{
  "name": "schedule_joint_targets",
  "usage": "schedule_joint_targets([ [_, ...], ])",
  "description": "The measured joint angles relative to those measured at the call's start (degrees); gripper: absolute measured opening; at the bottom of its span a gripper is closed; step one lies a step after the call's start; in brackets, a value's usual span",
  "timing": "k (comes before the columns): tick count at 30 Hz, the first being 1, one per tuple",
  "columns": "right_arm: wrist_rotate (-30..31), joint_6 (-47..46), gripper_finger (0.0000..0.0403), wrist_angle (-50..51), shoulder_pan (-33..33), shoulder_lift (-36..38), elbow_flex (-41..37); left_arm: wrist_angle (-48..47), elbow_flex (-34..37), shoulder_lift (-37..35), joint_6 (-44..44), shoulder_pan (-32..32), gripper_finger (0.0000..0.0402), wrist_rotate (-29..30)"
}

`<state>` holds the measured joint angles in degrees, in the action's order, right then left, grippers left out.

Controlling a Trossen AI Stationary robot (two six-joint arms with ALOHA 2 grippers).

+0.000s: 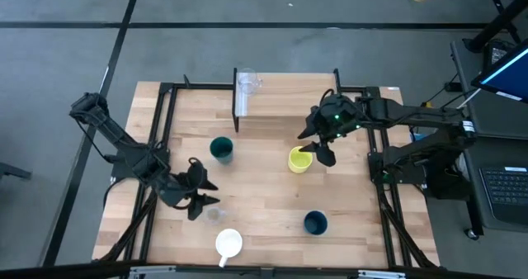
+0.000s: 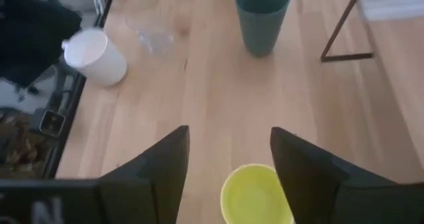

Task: Stack small to large cups/mugs on shelf
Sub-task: Put the transparent mug on the shelf, aligned with the other transparent mug

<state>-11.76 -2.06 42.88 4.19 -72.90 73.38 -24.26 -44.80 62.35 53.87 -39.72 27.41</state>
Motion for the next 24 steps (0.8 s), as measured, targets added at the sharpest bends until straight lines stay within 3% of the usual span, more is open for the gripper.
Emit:
schedule_joint_targets([
  [6,-0.27,2.19,0.0213,0.12,0.0,-1.66,0.0,-10.1,-3.65,4.54,13.71,-1.06,0.0206,-3.0],
  [12,-0.27,4.19,0.0213,0.15,0.0,-2.84,0.02,-30.72,-14.89,13.49,23.61,1.45,0.0206,-13.52],
  [17,-0.28,4.26,0.0213,0.15,0.0,-3.9,0.02,-31.86,-19.88,20.68,24.04,1.94,0.0206,-19.22],
  [24,-0.3,4.79,0.0213,-0.4,0.0,-4.01,0.04,-33.92,-20.74,26.41,24.06,2.05,0.0206,-23.13],
])
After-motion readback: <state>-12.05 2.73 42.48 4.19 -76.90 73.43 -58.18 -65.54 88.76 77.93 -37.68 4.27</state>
